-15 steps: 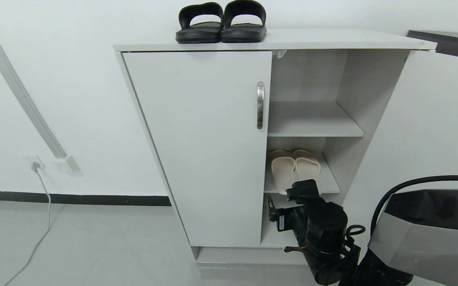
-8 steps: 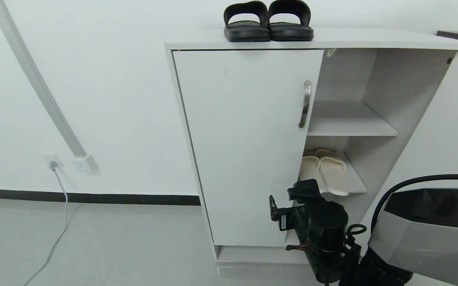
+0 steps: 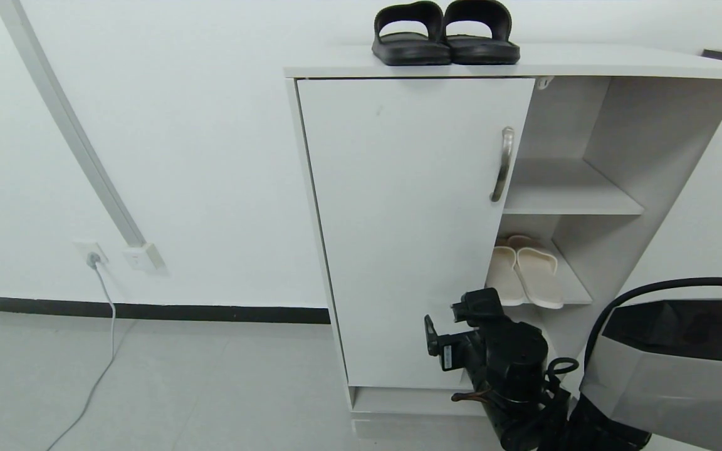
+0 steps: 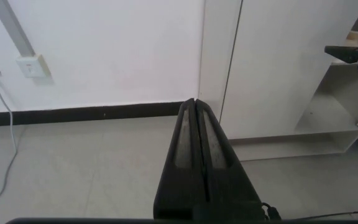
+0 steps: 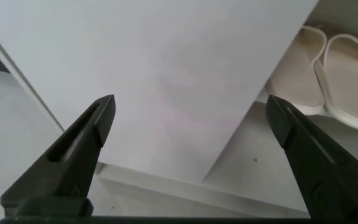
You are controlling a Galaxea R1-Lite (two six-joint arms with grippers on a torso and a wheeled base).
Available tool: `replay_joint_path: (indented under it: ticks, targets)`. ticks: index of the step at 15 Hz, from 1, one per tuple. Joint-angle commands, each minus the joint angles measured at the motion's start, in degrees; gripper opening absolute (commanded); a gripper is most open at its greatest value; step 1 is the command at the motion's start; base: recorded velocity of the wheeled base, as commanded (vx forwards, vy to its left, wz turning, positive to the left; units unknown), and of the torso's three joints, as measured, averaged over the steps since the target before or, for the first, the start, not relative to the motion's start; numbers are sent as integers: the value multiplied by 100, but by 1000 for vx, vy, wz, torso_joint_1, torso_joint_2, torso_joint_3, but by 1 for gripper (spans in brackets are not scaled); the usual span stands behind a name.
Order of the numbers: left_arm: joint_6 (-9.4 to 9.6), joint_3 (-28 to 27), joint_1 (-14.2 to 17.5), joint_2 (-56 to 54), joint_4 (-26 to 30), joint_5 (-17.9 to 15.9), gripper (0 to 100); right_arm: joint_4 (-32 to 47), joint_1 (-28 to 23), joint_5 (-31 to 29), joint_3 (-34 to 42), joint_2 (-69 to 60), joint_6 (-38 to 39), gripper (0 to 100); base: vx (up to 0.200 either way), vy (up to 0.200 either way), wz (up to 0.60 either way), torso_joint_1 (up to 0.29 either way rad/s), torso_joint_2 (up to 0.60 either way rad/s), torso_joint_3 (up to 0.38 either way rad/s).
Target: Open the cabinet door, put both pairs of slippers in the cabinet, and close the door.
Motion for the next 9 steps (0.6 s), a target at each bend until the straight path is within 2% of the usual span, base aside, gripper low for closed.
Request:
replay_joint_path:
  ticks: [1,8,9]
  targets:
    - [-1,0,5,-1,0,-2,0,-17,8,4,2,18,2,100,0,0,0,0,0,0]
    - [-1,0,5,-1,0,-2,0,-34,8,4,-6,54,2,100,0,0,0,0,0,0]
    - [-1,0,-4,-1,0,-2,0,-34,8,4,-6,62,2,100,0,0,0,-2,-173,-198]
